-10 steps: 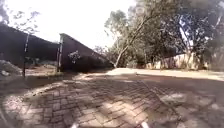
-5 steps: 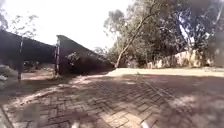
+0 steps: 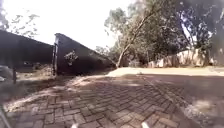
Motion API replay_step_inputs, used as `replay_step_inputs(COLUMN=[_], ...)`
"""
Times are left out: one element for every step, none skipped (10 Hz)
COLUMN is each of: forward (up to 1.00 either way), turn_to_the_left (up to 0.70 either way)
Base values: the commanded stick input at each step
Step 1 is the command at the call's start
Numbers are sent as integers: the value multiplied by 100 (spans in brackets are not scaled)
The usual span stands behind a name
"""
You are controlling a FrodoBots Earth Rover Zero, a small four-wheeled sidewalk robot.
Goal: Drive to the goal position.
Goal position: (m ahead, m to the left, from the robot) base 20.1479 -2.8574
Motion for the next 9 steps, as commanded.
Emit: replay_step_inputs(forward=[70,70,70,56,65,70,70,70,70], turn_to_the_left=[0,0,0,0,-27,-35,-35,-35,-35])
